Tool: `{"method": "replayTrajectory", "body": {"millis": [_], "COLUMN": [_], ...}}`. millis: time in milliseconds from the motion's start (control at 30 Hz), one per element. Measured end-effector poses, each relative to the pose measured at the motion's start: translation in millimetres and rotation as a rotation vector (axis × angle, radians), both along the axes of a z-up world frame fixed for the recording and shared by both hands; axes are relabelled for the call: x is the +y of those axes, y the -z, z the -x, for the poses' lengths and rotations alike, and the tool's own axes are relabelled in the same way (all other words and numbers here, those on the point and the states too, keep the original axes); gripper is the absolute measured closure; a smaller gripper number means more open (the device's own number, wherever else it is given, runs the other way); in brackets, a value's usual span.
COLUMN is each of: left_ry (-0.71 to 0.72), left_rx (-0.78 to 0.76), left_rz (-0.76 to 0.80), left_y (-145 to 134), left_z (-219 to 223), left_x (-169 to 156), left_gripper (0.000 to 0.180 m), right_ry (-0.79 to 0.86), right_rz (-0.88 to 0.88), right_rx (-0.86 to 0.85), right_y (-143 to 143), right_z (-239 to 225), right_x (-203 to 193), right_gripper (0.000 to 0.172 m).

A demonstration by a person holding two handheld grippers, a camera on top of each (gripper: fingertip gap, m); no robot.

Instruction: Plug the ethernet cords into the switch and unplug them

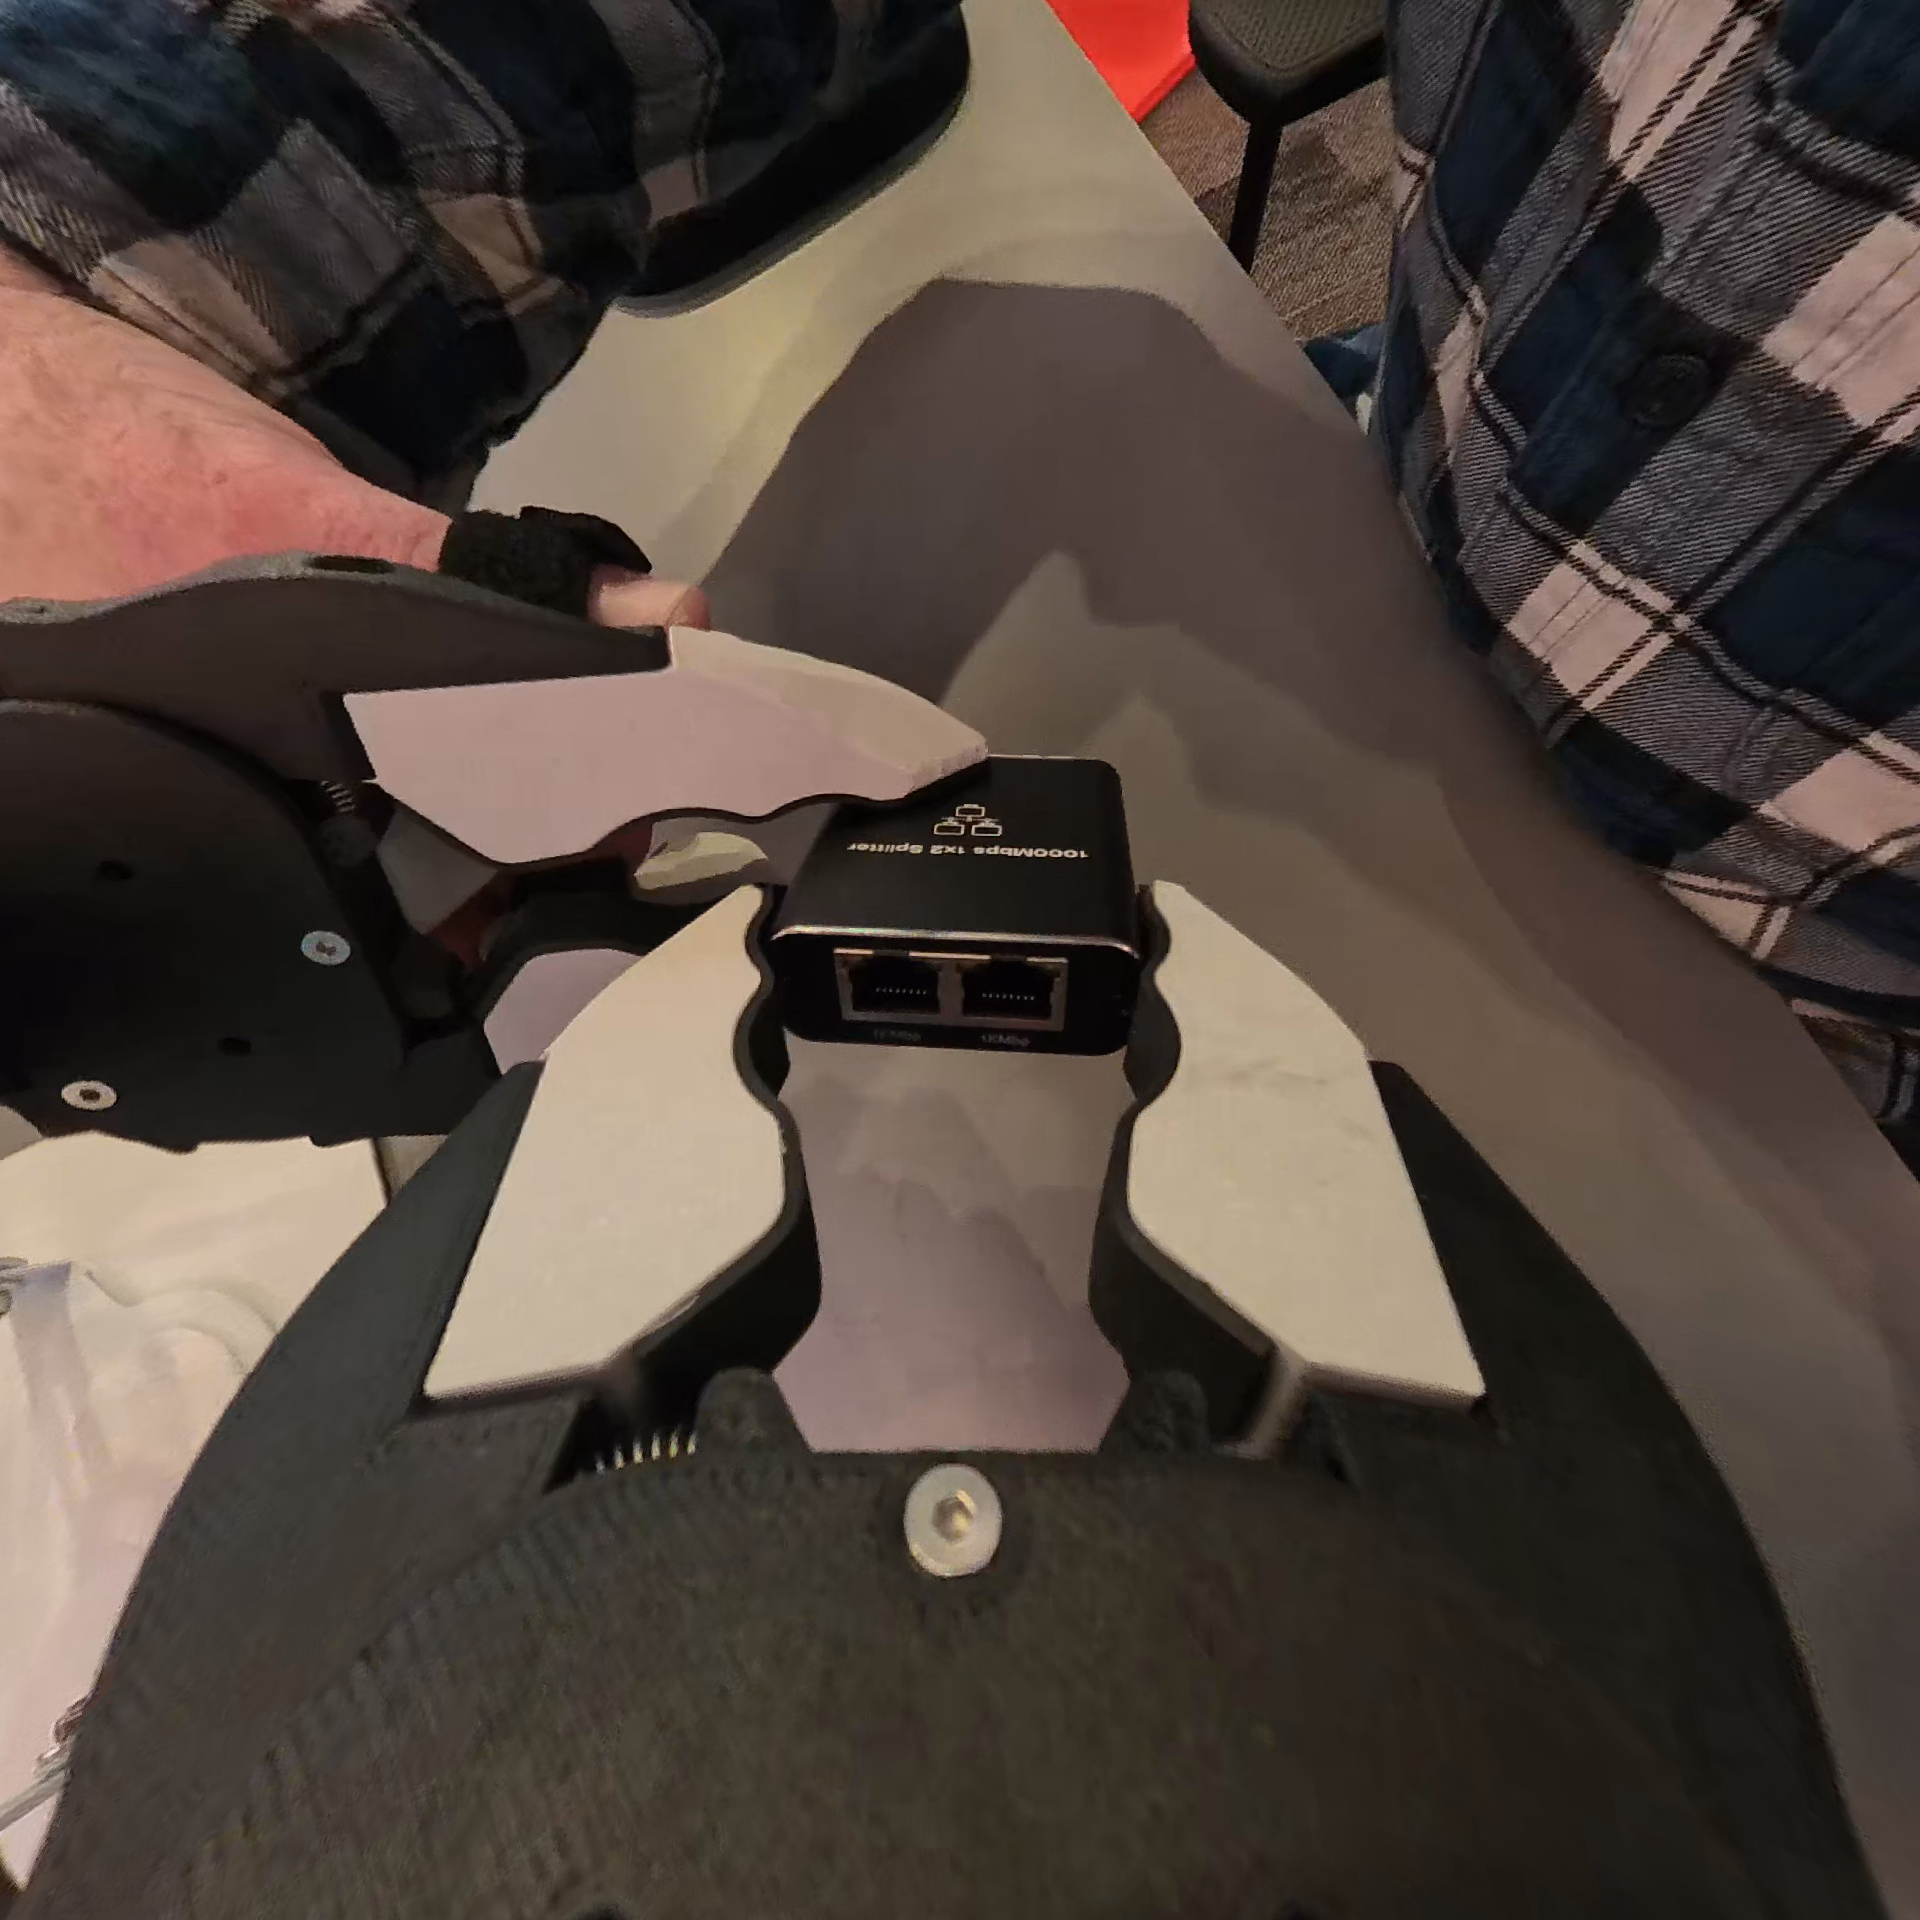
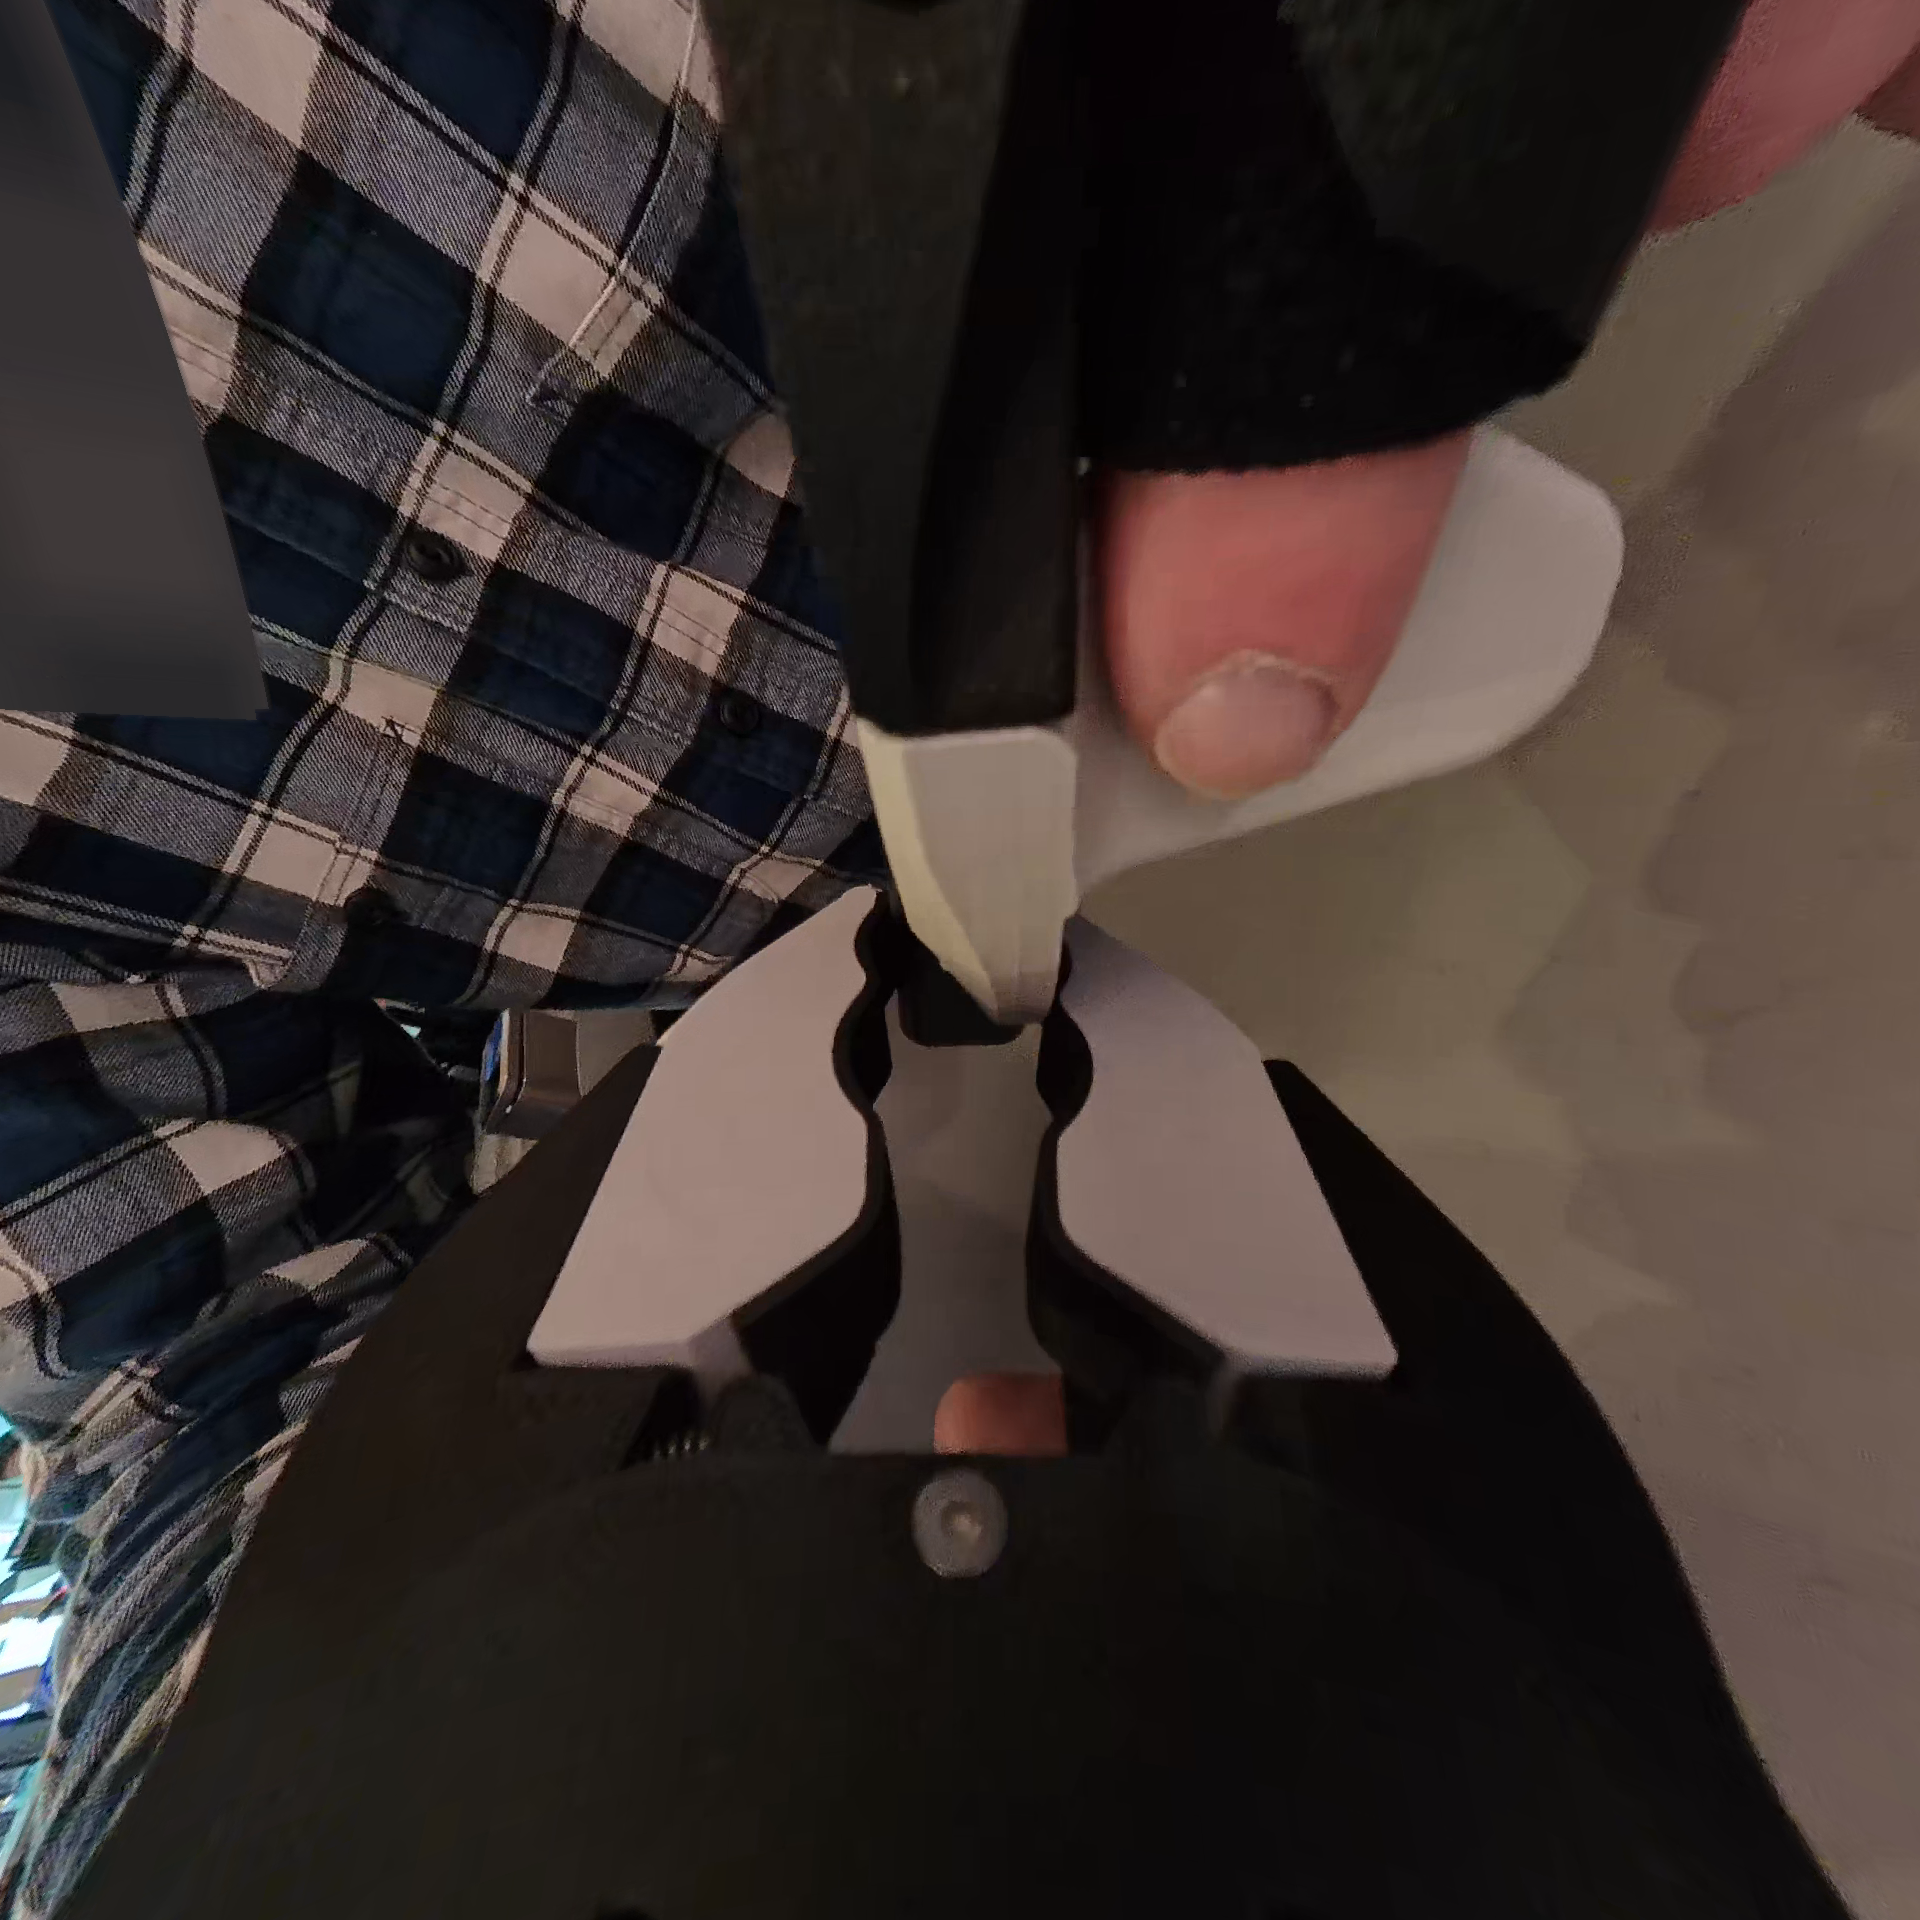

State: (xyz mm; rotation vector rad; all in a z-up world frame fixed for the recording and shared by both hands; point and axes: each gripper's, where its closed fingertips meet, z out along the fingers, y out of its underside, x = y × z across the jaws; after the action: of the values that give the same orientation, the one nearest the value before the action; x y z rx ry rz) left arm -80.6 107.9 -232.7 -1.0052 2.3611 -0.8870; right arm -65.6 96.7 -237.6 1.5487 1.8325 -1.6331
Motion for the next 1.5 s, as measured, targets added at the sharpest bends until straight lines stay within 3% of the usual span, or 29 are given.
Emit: {"method": "replayTrajectory", "body": {"millis": [233,333,600,733,867,967,1133,1233,1333,1433,1500], "left_ry": [-0.067,-0.127,-0.158,-0.161,-0.148,-0.174,-0.168,-0.145,-0.104,-0.063,-0.049], "left_rx": [-0.093,-0.155,-0.496,-0.553,-0.538,-0.565,-0.595,-0.576,-0.541,-0.531,-0.531], "left_rz": [0.092,0.186,0.77,0.888,0.925,0.978,1.185,1.237,1.266,1.3,1.311], "left_y": [-7,-17,-79,-80,-80,-81,-68,-61,-59,-61,-63], "left_z": [2,7,35,38,34,32,23,13,2,-4,-5], "left_x": [4,16,50,61,56,56,44,35,22,14,12], "left_gripper": [0.118,0.118,0.118,0.117,0.117,0.117,0.117,0.117,0.117,0.117,0.117], "right_ry": [0.056,0.17,0.478,0.574,0.69,0.773,0.728,0.668,0.58,0.523,0.506], "right_rz": [0.02,0.02,-0.077,-0.127,-0.337,-0.622,-1.064,-1.242,-1.355,-1.423,-1.471], "right_rx": [0.036,0.088,0.343,0.414,0.456,0.537,0.594,0.565,0.513,0.494,0.475], "right_y": [-6,-15,-42,-49,-54,-66,-73,-69,-61,-60,-61], "right_z": [4,5,-2,-1,1,2,12,18,22,25,24], "right_x": [6,21,43,45,56,66,55,50,45,38,37], "right_gripper": [0.145,0.129,0.116,0.117,0.112,0.11,0.105,0.108,0.12,0.144,0.146]}}
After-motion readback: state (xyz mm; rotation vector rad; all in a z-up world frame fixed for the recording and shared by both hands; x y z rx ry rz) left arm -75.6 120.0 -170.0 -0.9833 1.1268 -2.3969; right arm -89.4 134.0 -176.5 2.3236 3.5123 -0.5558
